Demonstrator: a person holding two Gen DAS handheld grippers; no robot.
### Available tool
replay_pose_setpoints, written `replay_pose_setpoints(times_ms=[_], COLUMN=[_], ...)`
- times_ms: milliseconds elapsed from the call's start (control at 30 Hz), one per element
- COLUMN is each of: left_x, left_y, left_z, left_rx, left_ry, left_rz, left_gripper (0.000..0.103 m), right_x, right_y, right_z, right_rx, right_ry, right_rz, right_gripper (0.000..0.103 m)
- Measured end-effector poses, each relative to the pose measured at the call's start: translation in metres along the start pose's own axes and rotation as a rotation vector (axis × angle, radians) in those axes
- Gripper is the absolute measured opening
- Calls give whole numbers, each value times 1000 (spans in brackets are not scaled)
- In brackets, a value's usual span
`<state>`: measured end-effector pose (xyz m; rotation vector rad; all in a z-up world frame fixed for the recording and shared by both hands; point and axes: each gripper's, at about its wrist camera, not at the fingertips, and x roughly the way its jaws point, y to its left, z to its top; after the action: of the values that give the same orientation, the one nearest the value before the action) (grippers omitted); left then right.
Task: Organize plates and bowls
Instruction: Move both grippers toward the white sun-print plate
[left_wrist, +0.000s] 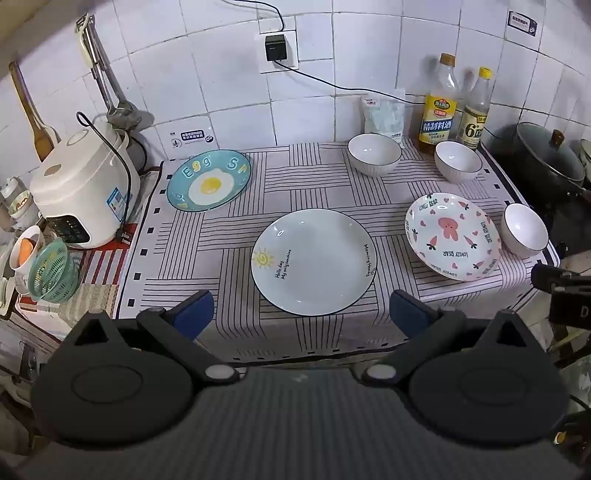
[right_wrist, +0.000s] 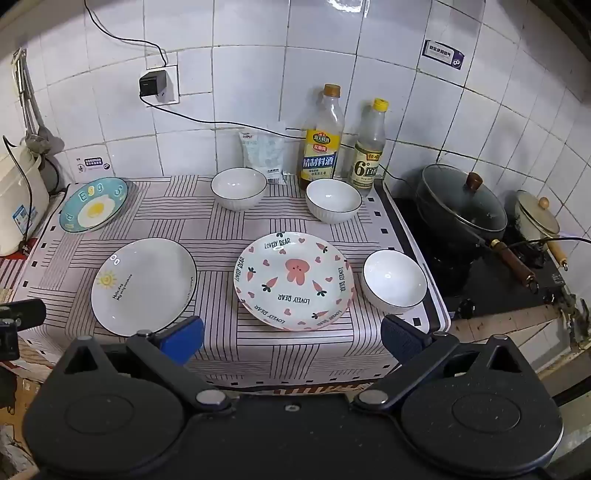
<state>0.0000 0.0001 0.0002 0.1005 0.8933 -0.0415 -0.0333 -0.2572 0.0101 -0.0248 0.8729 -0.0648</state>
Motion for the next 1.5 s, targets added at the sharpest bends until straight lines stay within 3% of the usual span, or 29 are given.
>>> replay_pose_setpoints(times_ms=[200, 533, 767, 1500], left_x=[-3, -2, 0, 3], left_y=[-10, 8, 0, -4], left_z=[-3, -10, -12, -20], left_rx=[5, -52, -30, -19], left_ry=[-17, -36, -33, -39], left_rz=[3, -54, -17, 2], left_gripper=[101, 101, 102, 103], right_x=[-1, -4, -3, 0], right_y=[0, -2, -5, -4], right_z=[0, -2, -5, -13], right_rx=[-4, -7, 3, 12], right_ry=[-1, -10, -10, -18], right_rz=[-3, -13, -12, -2], right_gripper=[103, 103, 103, 103])
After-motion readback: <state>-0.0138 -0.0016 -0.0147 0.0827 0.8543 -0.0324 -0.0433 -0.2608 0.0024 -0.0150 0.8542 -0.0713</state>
